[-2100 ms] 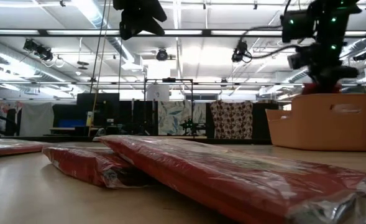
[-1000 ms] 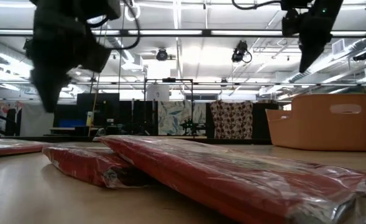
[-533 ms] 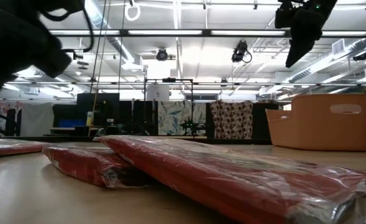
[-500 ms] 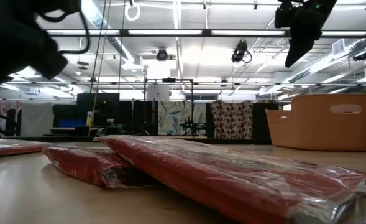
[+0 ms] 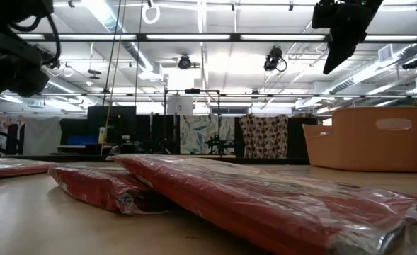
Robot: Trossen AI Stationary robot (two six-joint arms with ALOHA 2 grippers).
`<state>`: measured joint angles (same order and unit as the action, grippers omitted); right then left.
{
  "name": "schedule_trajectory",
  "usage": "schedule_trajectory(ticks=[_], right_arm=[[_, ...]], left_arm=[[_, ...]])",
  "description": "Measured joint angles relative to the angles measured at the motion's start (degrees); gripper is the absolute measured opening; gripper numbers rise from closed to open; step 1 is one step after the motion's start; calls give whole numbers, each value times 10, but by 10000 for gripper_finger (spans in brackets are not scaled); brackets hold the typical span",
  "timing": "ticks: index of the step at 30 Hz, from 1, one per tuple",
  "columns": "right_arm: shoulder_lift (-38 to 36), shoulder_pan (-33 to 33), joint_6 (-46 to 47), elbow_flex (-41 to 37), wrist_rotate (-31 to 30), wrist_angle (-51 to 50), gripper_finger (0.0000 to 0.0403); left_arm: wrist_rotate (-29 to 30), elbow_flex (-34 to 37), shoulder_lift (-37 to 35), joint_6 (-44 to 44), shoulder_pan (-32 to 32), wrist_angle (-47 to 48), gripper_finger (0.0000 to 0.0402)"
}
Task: Sort popcorn bags into baskets
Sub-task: Stack the red popcorn on the orange bin
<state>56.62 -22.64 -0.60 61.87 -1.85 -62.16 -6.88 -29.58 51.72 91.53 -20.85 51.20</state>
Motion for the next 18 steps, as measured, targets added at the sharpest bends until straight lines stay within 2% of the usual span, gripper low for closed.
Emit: schedule_trajectory(ticks=[8,13,18], right_arm=[[0,13,10,0,0,6,154],[0,14,11,0,0,17,154],[0,16,25,0,0,30,154]], left_arm=[[-7,80,-100,81,-4,-26,141],[-9,112,-126,95,-4,-29,141],[-23,156,-137,118,-4,-95,141]])
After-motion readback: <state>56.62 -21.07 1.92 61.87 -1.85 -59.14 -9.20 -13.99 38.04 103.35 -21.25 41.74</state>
